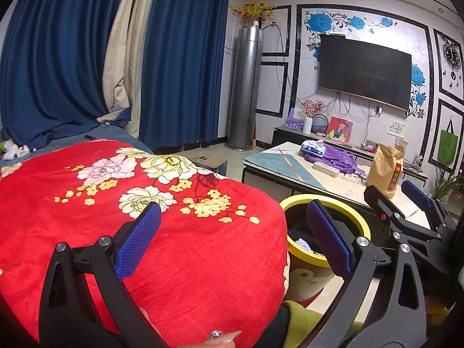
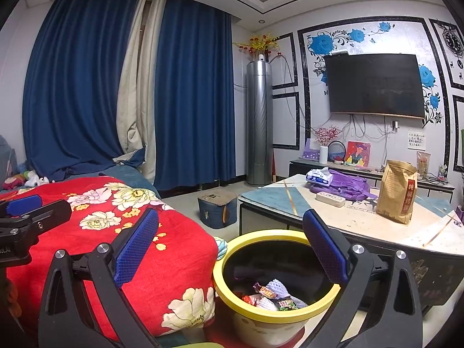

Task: Collect trash

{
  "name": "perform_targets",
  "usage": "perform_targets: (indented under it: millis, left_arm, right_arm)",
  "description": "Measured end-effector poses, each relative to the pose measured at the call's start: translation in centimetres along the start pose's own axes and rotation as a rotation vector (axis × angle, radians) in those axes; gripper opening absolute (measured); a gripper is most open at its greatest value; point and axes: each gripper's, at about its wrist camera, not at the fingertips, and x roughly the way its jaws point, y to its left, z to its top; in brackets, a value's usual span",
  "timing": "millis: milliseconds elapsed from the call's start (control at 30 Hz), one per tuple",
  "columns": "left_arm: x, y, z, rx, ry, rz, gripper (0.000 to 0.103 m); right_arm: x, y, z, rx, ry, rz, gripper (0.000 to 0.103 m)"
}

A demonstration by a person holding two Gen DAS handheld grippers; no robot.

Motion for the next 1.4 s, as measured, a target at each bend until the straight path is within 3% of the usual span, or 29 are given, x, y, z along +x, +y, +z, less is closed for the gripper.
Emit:
perform_targets:
  millis: [1400]
  left_arm:
    - [0.3,0.38,-0.08,-0.006,0.006,0.007,0.092]
  right_arm:
    - [0.24,-0.36,-0.42,0.017,0.02,0.006,0.097]
